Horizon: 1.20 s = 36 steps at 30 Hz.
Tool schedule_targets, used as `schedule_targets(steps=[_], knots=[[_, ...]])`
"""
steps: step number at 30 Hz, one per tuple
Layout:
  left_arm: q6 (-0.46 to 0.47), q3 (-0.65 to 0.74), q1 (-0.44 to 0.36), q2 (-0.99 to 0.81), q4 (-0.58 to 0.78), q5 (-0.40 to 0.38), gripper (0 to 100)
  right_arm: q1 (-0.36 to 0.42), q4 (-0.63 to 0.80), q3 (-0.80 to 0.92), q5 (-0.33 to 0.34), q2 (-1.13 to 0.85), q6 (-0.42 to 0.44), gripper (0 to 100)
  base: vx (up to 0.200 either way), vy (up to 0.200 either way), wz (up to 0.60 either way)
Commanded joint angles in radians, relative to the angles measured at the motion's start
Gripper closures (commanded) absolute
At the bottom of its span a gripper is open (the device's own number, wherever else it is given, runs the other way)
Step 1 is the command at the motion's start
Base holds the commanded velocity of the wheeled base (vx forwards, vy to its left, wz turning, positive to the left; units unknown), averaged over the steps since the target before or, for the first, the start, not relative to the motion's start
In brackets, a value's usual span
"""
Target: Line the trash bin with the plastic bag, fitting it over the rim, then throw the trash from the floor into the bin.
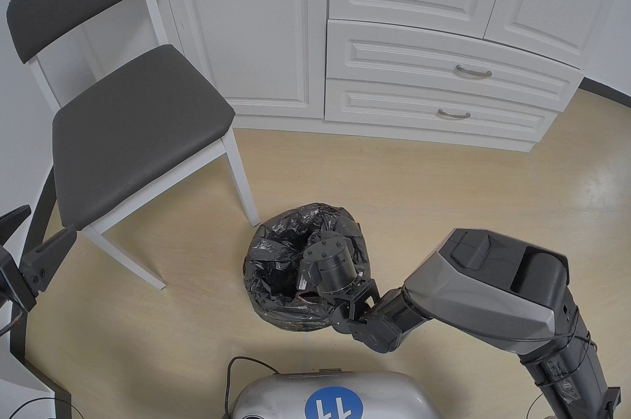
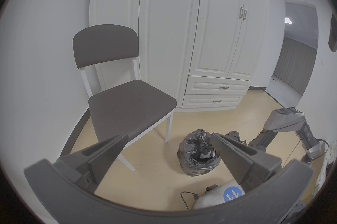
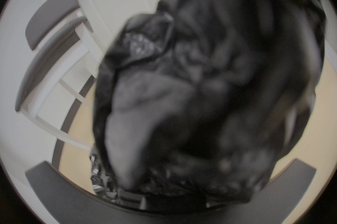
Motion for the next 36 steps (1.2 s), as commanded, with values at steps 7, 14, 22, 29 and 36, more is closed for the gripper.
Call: schedule_targets(steps=[7,14,22,29,36], knots=[[0.0,0.0,0.0,0.001,0.001,0.001,0,0.012,-0.007,0.011,-0.029,0.07,-0.04,100,0.0,0.0,0.0],[0.0,0.001,0.0,0.006,0.001,0.001,0,0.009,-0.102,-0.107,-0.03,0.167,0.009,100,0.0,0.0,0.0],[0.0,0.004,-0.001,0.009,0.001,-0.001,0,0.008,-0.213,-0.228,-0.018,0.248,0.0,100,0.0,0.0,0.0],[0.0,0.004,-0.003,0.014,0.001,-0.001,0,0.001,-0.198,-0.403,0.031,0.314,-0.067,100,0.0,0.0,0.0],[0.0,0.006,-0.003,0.01,0.002,-0.001,0,0.0,-0.133,-0.517,0.058,0.326,-0.103,100,0.0,0.0,0.0]])
